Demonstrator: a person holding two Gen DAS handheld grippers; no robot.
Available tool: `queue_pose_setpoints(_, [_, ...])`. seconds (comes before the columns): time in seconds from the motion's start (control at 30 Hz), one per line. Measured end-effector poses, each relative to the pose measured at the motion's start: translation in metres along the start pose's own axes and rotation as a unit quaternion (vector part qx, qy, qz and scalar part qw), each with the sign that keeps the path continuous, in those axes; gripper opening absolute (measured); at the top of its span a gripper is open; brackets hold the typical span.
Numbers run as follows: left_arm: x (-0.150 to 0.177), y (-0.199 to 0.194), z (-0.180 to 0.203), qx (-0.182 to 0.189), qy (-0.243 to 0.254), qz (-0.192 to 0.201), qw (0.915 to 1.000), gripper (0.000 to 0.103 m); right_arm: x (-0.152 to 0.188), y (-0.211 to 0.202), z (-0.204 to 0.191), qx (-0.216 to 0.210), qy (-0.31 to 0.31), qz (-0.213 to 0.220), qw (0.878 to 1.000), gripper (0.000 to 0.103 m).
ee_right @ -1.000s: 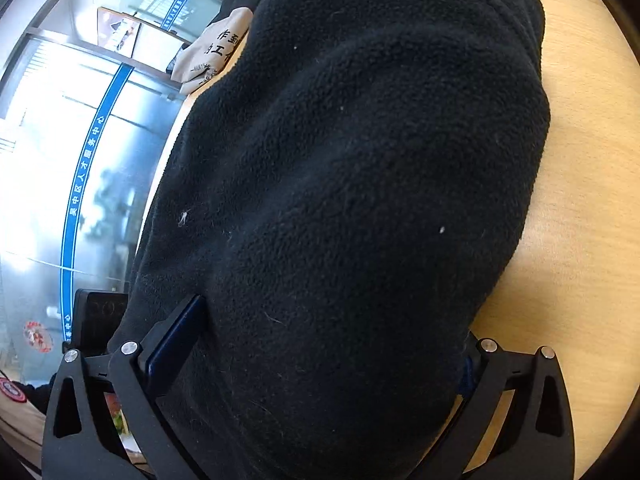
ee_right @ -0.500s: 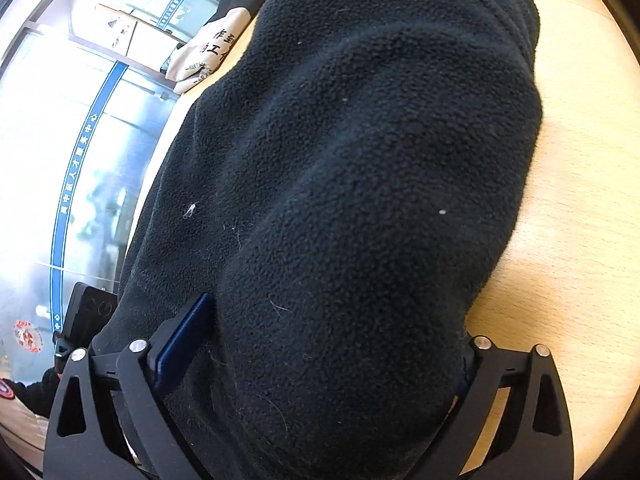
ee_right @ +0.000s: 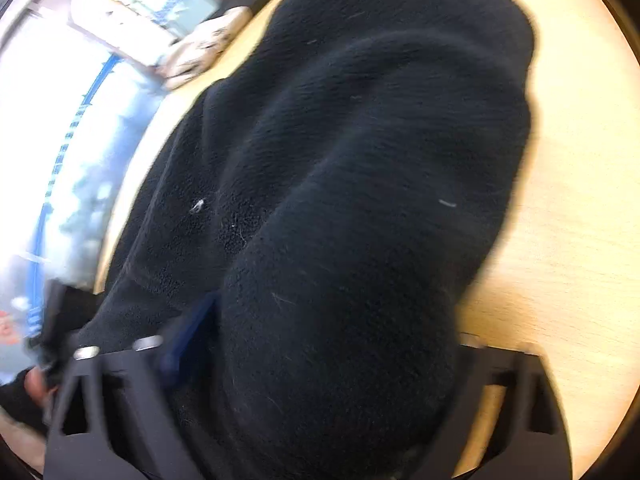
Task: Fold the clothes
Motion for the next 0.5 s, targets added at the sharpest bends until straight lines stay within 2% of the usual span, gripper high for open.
queue_pose_setpoints(0.1, [0.003, -0.004, -0.002, -0.014, -0.001, 0.012, 0.9998, 0.094, 0.009, -0.010, -0.019, 0.047, -0.037, 0.033, 0.998, 0.063])
queue_pose_setpoints(0.17, [0.006, -0.008, -0.004, -0.015, -0.006, 0.017, 0.9997, 0.076, 0.014, -0.018, -0.035, 0.085, -0.071, 0.049, 0.993, 0.051])
queue_pose_setpoints(0.27, [0.015, -0.023, 0.002, -0.026, 0.015, 0.035, 0.9989, 0.060, 0.025, -0.032, -0.066, 0.146, -0.132, 0.071, 0.978, 0.044])
queue_pose_setpoints(0.37, [0.029, -0.037, 0.005, -0.030, 0.028, 0.049, 0.9980, 0.055, 0.042, -0.041, -0.084, 0.150, -0.134, 0.075, 0.977, 0.041])
queue_pose_setpoints(0.5, [0.056, -0.057, 0.008, -0.012, 0.030, 0.062, 0.9975, 0.051, 0.068, -0.053, -0.103, 0.146, -0.133, 0.080, 0.977, 0.039])
Point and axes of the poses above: each gripper's, at about its wrist camera, not at the fingertips, and y roughly the way its jaws point, z to its right, x to its underside, the point moved 9 cm from there along y, roughly the way its jaws point, and after that the axes turned 1 degree about x, right-handed, at the moved point
